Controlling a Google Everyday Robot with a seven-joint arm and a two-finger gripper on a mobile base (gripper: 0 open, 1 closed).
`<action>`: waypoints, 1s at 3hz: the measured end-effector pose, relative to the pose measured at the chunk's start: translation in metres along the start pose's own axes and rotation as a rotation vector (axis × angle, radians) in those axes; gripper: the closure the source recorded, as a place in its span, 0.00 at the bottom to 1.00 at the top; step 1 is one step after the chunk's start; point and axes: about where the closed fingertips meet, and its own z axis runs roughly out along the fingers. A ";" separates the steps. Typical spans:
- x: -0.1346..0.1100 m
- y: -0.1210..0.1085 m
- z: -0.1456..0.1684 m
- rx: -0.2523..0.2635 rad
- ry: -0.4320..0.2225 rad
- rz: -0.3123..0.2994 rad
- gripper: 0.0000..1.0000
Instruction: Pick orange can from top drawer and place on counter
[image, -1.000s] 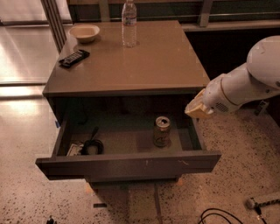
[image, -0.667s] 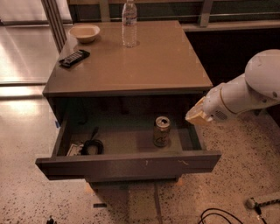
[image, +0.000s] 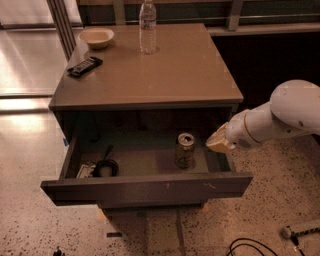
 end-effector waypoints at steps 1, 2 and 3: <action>0.003 -0.001 0.014 -0.012 -0.029 0.011 0.11; 0.002 -0.002 0.032 -0.035 -0.068 0.022 0.07; 0.000 -0.006 0.047 -0.046 -0.096 0.030 0.08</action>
Offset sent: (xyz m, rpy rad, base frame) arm 0.0170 0.0133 -0.0347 0.1052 0.0137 0.0114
